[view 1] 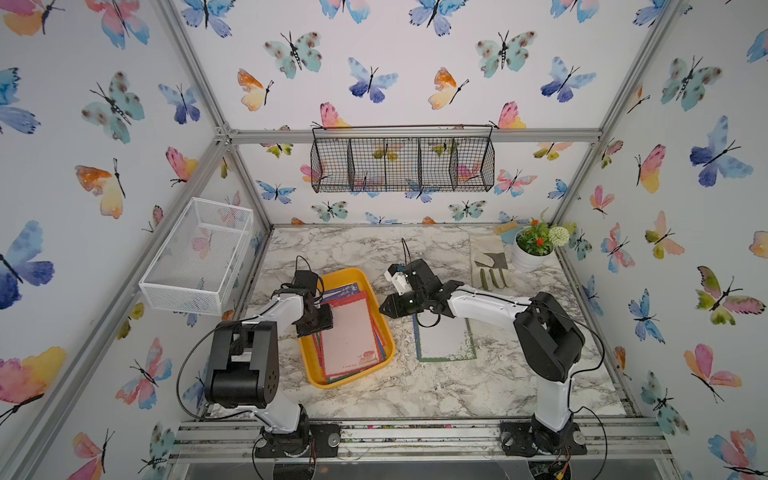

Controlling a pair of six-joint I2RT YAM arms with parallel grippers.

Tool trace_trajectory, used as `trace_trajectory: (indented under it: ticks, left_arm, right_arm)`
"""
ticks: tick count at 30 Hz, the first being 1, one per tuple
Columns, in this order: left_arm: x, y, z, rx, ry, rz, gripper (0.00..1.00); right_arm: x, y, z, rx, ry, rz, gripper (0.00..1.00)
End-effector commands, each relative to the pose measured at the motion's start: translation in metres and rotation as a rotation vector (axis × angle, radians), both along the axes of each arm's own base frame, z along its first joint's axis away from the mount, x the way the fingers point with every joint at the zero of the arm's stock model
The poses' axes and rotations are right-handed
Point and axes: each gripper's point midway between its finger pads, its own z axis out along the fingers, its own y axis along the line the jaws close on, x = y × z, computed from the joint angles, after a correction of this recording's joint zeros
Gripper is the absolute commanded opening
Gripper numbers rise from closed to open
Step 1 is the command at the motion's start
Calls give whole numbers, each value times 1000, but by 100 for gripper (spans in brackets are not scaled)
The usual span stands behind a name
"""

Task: Take out the stationery paper from the storage box
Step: Pick up the stationery paper from the storage box.

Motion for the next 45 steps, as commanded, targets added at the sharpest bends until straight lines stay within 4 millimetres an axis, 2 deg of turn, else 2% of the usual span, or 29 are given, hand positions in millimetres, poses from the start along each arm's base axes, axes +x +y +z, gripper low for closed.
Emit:
trace_trajectory:
  ticks: [1, 11, 21, 30, 45]
  left_arm:
    - [-6, 1, -5, -4, 35, -6, 45]
    - [-4, -3, -3, -22, 29, -18, 42]
    - [2, -14, 8, -87, -14, -29, 38]
    - [7, -36, 23, -224, -80, -37, 36]
    - [5, -56, 40, -352, -138, -74, 35]
  right_arm:
    - [-1, 10, -7, 6, 26, 18, 28]
    - [1, 16, -15, 5, 52, 21, 25]
    - [0, 16, -16, 16, 61, 12, 22]
    - [0, 16, -21, 17, 72, 5, 19]
    - [1, 15, -26, 7, 78, -4, 14]
